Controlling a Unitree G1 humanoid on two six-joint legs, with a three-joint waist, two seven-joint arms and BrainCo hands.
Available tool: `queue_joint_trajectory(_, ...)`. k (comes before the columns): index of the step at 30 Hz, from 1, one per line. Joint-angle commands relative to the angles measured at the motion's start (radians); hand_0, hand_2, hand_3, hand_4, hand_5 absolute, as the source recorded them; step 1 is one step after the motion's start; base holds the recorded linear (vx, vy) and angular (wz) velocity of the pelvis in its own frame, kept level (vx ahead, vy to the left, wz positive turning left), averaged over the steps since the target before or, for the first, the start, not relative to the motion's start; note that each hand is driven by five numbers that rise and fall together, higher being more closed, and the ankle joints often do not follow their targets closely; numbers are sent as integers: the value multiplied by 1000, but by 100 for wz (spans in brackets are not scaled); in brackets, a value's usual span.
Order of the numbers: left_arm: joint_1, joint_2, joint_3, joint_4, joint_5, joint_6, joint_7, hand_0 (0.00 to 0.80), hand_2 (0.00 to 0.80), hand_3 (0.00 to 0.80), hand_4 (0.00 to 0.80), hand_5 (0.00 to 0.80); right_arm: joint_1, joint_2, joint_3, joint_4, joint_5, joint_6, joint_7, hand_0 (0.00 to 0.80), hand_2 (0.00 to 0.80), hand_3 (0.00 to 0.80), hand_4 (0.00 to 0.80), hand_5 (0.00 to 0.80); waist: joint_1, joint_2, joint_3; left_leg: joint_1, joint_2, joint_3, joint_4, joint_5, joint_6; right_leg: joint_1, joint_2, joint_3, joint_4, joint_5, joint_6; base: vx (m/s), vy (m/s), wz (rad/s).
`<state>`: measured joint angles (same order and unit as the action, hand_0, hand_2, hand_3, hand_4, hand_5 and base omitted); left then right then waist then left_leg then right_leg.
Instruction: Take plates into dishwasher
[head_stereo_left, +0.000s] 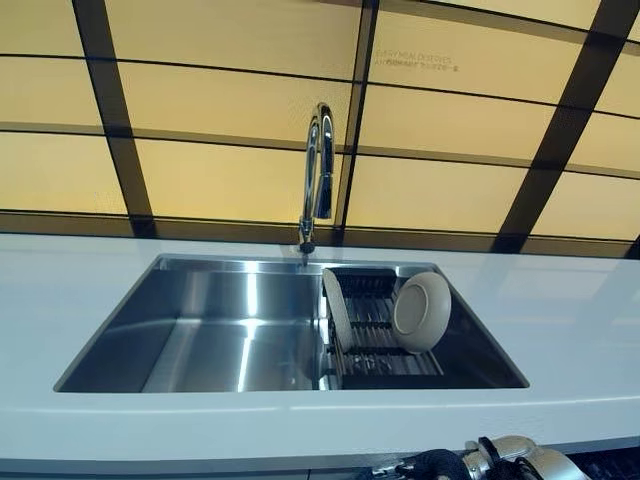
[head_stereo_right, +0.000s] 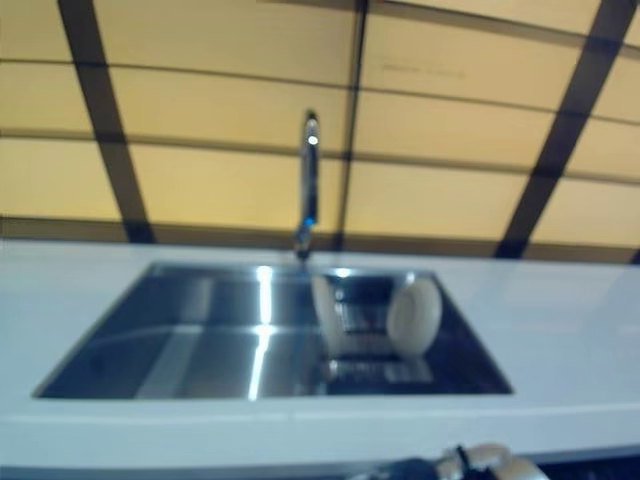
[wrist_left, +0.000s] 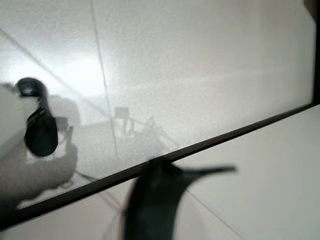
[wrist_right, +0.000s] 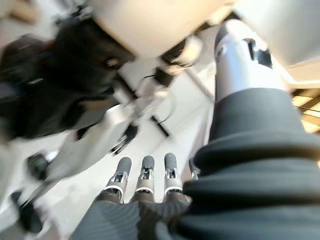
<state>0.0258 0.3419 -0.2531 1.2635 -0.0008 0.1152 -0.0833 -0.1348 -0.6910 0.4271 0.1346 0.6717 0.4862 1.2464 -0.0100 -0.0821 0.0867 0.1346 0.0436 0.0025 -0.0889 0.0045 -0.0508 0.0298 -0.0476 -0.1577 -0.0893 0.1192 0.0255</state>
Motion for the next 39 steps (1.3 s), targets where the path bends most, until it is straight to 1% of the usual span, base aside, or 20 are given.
queue_joint_trajectory(1, -44, -21, -27, 83, 50, -29, 15, 0, 0, 0, 0, 0, -193, 181, -60, -113, 312, -25, -127, 0, 0, 0, 0, 0, 64, -14, -27, -25, -35, 44, 2, -26, 42, 56, -43, 8, 8, -70, 88, 19, 22, -5)
queue_joint_trajectory(5, -41, -38, -30, 90, 43, -32, 27, 0, 0, 0, 0, 0, -200, 218, -95, -121, 398, -79, -278, 0, 0, 0, 0, 0, 60, -8, -32, -26, -34, 48, 2, -27, 43, 54, -43, 13, 7, -71, 88, 4, 13, -4)
queue_joint_trajectory(6, -41, -38, -30, 90, 43, -32, 27, 0, 0, 0, 0, 0, -200, 218, -95, -121, 398, -79, -278, 0, 0, 0, 0, 0, 60, -8, -32, -26, -34, 48, 2, -27, 43, 54, -43, 13, 7, -71, 88, 0, 18, -6)
queue_joint_trajectory(7, -40, -44, -28, 95, 41, -35, 31, 0, 0, 0, 0, 0, -210, 222, -124, -112, 413, -111, -322, 0, 0, 0, 0, 0, 58, -7, -32, -25, -34, 51, 2, -29, 44, 54, -42, 15, 7, -72, 87, 3, 18, -4)
queue_joint_trajectory(8, -40, -46, -26, 95, 35, -34, 33, 0, 0, 0, 0, 0, -228, 209, -170, -108, 451, -145, -399, 0, 0, 0, 0, 0, 53, -6, -32, -24, -35, 54, 2, -30, 45, 53, -42, 15, 9, -73, 87, 4, 20, -4)
queue_joint_trajectory(9, -41, -49, -27, 93, 31, -30, 36, 0, 0, 0, 0, 0, -244, 200, -206, -103, 469, -150, -444, 0, 0, 0, 0, 0, 51, -6, -30, -22, -35, 56, 2, -32, 46, 53, -42, 15, 10, -74, 87, 0, 0, 0)
queue_joint_trajectory(13, -41, -50, -18, 89, 24, -26, 39, 0, 0, 0, 0, 0, -302, 152, -295, -48, 464, -208, -559, 0, 0, 0, 0, 0, 43, -8, -26, -18, -35, 63, 2, -38, 46, 55, -41, 16, 13, -76, 86, 0, 0, 0)
queue_joint_trajectory(18, -33, -48, -10, 89, 24, -32, 38, 0, 0, 0, 0, 0, -340, 104, -347, -18, 513, -235, -624, 0, 0, 0, 0, 0, 42, -12, -24, -15, -34, 64, 2, -40, 45, 59, -41, 14, 12, -78, 84, 0, 0, 0)
queue_joint_trajectory(24, -32, -51, -7, 88, 30, -30, 42, 0, 0, 0, 0, 0, -374, 73, -397, 40, 479, -325, -764, 0, 0, 0, 0, 0, 43, -16, -24, -13, -33, 65, 2, -42, 45, 61, -40, 12, 11, -79, 83, 0, 0, 0)
queue_joint_trajectory(27, -37, -52, -13, 75, 24, -15, 44, 0, 0, 0, 0, 0, -410, 19, -420, 119, 315, -423, -931, 0, 0, 0, 0, 0, 45, -17, -20, -9, -33, 66, 2, -44, 46, 64, -41, 12, 12, -79, 83, 0, 0, 0)
queue_joint_trajectory(30, -42, -56, -23, 57, 14, 7, 48, 0, 0, 0, 0, 0, -464, -62, -410, 196, 27, -574, -1132, 0, 0, 0, 0, 0, 51, -16, -12, -10, -35, 62, 2, -40, 46, 63, -41, 12, 13, -76, 83, 0, 0, 0)
queue_joint_trajectory(31, -43, -56, -27, 49, 11, 15, 49, 0, 0, 0, 0, 0, -483, -81, -399, 206, -82, -607, -1197, 0, 0, 0, 0, 0, 53, -16, -10, -11, -35, 60, 2, -39, 46, 63, -41, 11, 13, -76, 83, 0, 0, 0)
queue_joint_trajectory(32, -44, -57, -33, 36, 11, 27, 49, 0, 0, 0, 0, 0, -514, -130, -375, 220, -194, -650, -1309, 0, 0, 0, 0, 0, 59, -17, -6, -13, -37, 54, 2, -36, 46, 64, -41, 10, 12, -74, 82, 0, 0, 0)
queue_joint_trajectory(33, -47, -56, -37, 28, 8, 35, 48, 0, 0, 0, 0, 0, -534, -146, -364, 221, -275, -661, -1372, 0, 0, 0, 0, 0, 62, -16, -4, -14, -37, 52, 4, -36, 46, 65, -41, 8, 12, -75, 82, 0, 0, 0)
queue_joint_trajectory(34, -50, -57, -41, 20, 9, 46, 47, 0, 0, 0, 0, 0, -553, -168, -350, 225, -424, -672, -1439, 0, 0, 0, 0, 0, 67, -17, -1, -15, -38, 47, 4, -35, 47, 66, -42, 5, 12, -75, 82, 0, 0, 0)
queue_joint_trajectory(35, -50, -58, -42, 18, 8, 48, 47, 0, 0, 0, 0, 0, -560, -174, -344, 224, -461, -673, -1459, 0, 0, 0, 0, 0, 68, -16, 0, -15, -39, 46, 4, -35, 47, 67, -42, 4, 12, -76, 82, 0, 0, 0)
queue_joint_trajectory(36, -53, -57, -47, 14, 3, 54, 47, 0, 0, 0, 0, 0, -578, -191, -328, 221, -581, -665, -1516, 0, 0, 0, 0, 0, 72, -16, 2, -16, -39, 42, 5, -34, 47, 68, -42, 2, 12, -76, 82, 0, 0, 0)
queue_joint_trajectory(37, -53, -56, -53, 8, -1, 60, 48, 0, 0, 0, 0, 0, -592, -215, -310, 220, -647, -652, -1558, 0, 0, 0, 0, 0, 75, -17, 2, -17, -40, 39, 4, -33, 48, 69, -42, 0, 11, -76, 83, 0, 0, 0)
queue_joint_trajectory(38, -53, -57, -52, 8, -2, 61, 48, 0, 0, 0, 0, 0, -595, -215, -307, 220, -648, -652, -1560, 0, 0, 0, 0, 0, 74, -15, 3, -16, -40, 39, 4, -34, 48, 69, -42, 0, 11, -76, 83, 0, 0, 0)
queue_joint_trajectory(39, -53, -54, -58, -2, -4, 70, 47, 0, 0, 0, 0, 0, -616, -248, -283, 227, -769, -631, -1614, 0, 0, 0, 0, 0, 81, -17, 3, -17, -41, 34, 4, -32, 49, 71, -42, -4, 10, -77, 85, 43, -20, 1)
